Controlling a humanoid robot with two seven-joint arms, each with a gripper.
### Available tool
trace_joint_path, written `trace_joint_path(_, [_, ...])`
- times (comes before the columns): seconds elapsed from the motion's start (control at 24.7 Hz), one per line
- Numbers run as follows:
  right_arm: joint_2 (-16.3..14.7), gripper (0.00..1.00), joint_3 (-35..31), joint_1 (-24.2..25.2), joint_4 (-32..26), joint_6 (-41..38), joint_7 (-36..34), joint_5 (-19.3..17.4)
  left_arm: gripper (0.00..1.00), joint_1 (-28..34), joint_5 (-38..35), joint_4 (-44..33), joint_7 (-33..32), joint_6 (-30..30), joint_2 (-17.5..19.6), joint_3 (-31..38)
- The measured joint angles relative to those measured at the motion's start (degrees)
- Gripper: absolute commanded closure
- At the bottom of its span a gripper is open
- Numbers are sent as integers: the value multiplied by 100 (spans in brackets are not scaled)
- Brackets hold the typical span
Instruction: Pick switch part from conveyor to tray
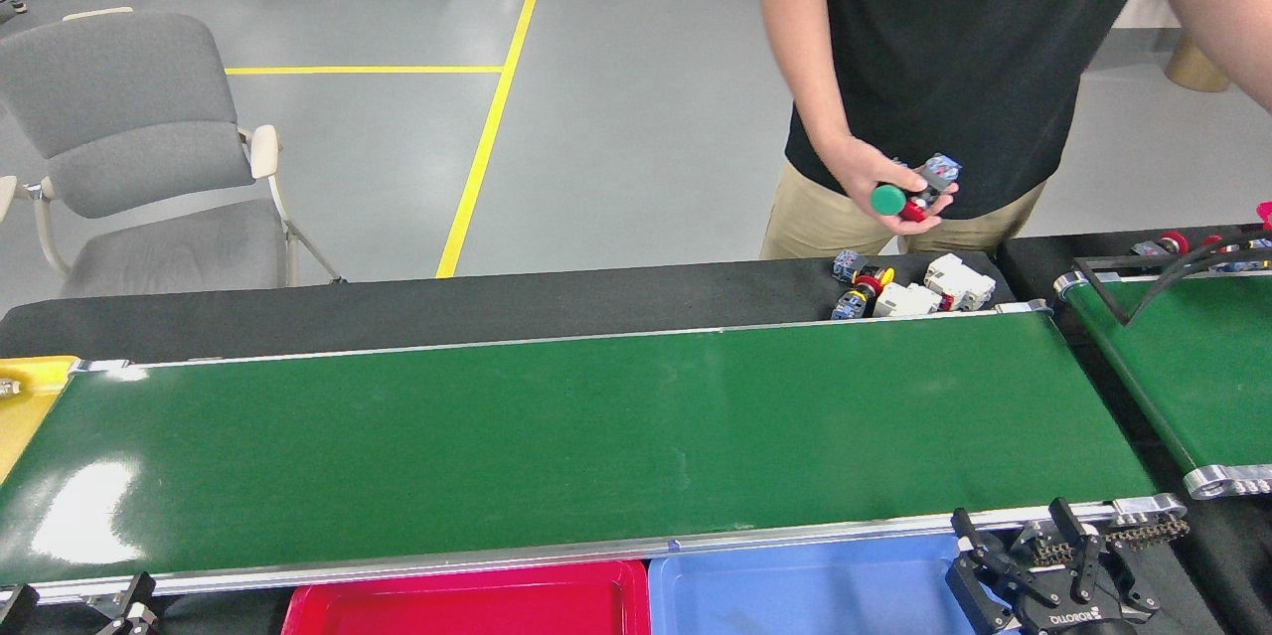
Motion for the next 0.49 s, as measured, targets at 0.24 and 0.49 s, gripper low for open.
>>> trace_joint_path(0.24, [-1,1,0,0,0,4,1,0,0,1,16,79,0,3,0,1])
trace_joint_path(0.49, [-10,1,0,0,0,29,1,0,0,-10,19,90,0,3,0,7])
